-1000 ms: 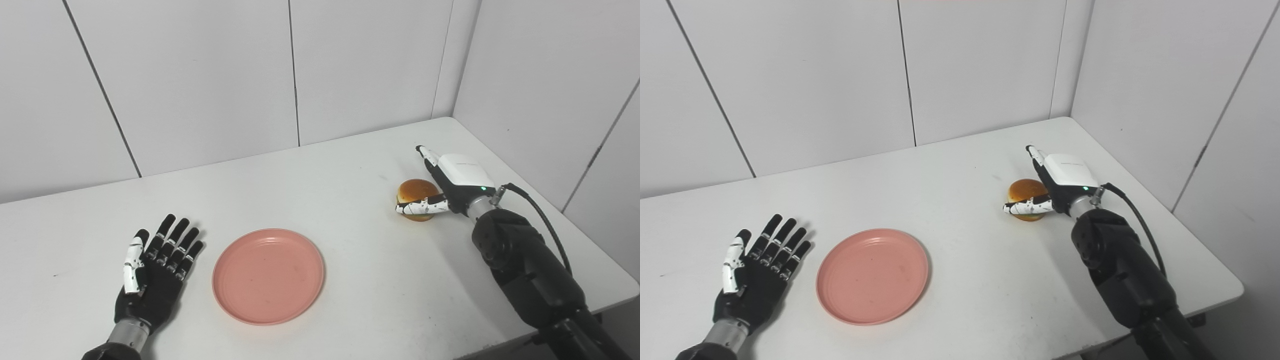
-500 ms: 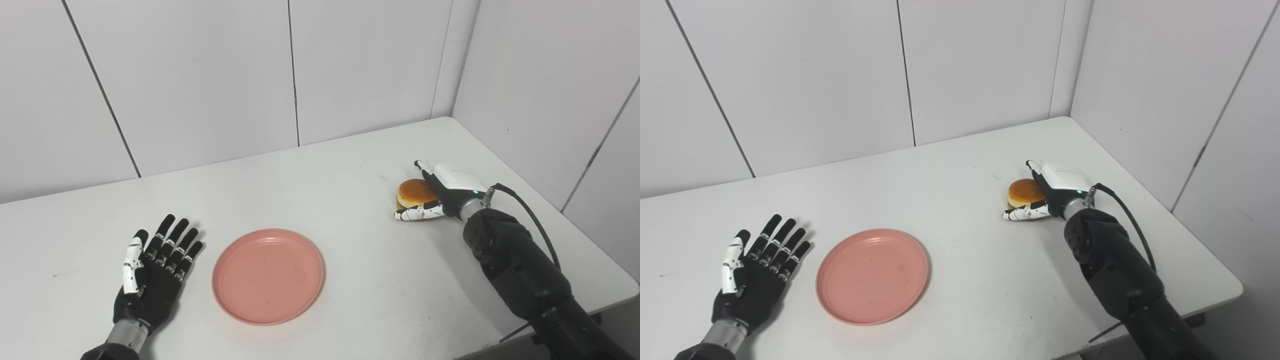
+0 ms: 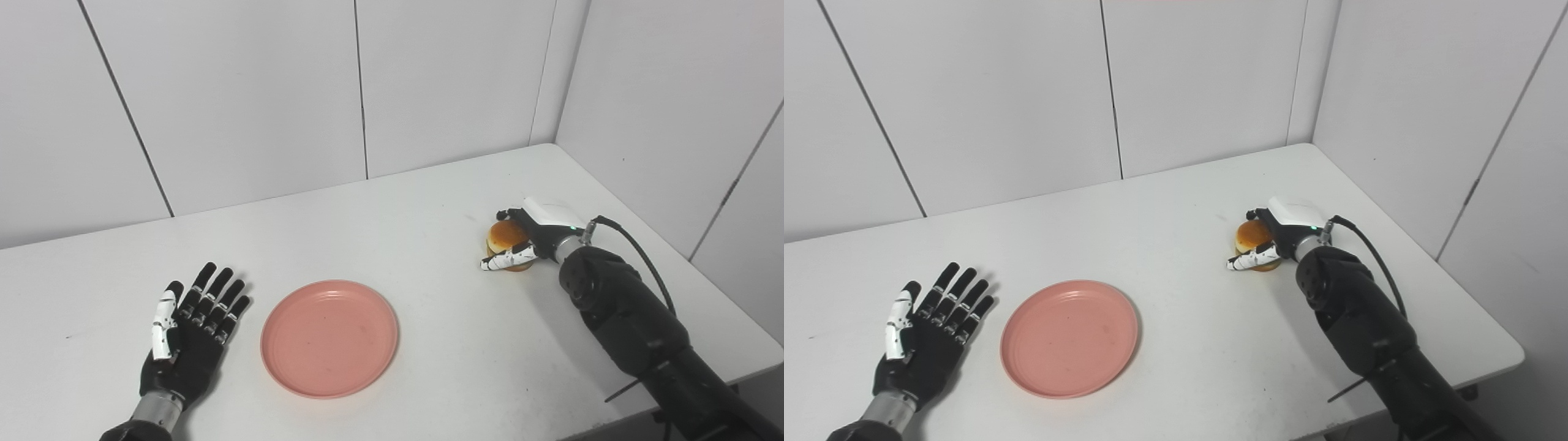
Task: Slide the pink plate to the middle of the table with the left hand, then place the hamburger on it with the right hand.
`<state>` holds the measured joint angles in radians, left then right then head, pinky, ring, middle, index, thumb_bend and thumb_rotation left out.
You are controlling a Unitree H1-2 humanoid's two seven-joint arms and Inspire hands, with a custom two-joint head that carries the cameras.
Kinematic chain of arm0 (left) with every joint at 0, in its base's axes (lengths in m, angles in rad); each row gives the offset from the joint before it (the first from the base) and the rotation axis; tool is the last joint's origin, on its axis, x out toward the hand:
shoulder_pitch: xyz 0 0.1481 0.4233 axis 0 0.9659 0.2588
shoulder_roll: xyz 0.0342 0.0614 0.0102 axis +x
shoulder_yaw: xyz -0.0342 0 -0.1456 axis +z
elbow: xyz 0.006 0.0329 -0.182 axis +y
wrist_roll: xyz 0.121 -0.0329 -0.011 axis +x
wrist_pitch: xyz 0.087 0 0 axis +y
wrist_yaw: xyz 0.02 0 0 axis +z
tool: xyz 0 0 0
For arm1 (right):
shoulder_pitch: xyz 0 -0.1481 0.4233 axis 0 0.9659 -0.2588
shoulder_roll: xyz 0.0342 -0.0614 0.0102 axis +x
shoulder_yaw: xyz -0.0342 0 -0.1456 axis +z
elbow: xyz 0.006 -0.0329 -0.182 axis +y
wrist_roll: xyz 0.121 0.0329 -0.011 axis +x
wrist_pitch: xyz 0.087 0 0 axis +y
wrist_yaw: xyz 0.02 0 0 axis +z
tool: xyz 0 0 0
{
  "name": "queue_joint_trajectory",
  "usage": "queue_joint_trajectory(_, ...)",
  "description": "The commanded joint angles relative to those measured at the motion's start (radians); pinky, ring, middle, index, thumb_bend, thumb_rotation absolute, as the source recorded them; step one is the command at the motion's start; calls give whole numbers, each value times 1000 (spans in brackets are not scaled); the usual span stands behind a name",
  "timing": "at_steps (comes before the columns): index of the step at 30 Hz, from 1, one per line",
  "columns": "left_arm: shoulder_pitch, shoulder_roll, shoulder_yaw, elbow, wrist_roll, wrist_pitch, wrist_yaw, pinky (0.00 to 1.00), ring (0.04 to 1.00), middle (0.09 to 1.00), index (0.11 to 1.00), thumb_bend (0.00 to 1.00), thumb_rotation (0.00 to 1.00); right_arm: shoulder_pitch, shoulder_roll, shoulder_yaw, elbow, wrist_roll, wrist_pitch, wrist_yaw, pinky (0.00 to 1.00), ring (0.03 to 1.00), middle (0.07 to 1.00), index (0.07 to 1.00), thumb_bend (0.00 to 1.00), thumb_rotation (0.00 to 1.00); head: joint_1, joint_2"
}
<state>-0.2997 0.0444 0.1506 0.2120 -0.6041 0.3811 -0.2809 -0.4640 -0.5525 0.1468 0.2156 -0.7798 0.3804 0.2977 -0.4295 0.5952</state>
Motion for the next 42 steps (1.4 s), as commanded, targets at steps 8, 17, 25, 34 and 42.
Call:
queue_joint_trajectory(8,19,2,-15,4,31,31,27,957,943,950,946,323,1000,-35,-33,-2,-23,27,-12,-56,290,370,456,489,506,146,10,5)
queue_joint_trajectory(17,19,-11,-17,-4,42,31,41,952,940,945,938,330,1000,-26,-44,-34,-156,67,-14,-44,314,396,462,488,494,146,31,11)
queue_joint_trajectory(25,20,-28,-24,-22,50,39,64,946,936,940,933,328,1000,-49,-20,-16,-309,55,-3,-20,281,362,439,489,496,149,73,21)
queue_joint_trajectory(34,21,-72,-44,-59,80,55,119,943,930,939,931,335,1000,-86,40,37,-450,32,-5,38,264,341,411,485,498,146,218,58)
queue_joint_trajectory(42,20,-120,-60,-86,114,69,181,903,903,910,902,348,1000,-133,156,122,-500,48,-34,83,236,313,378,482,500,137,318,84)
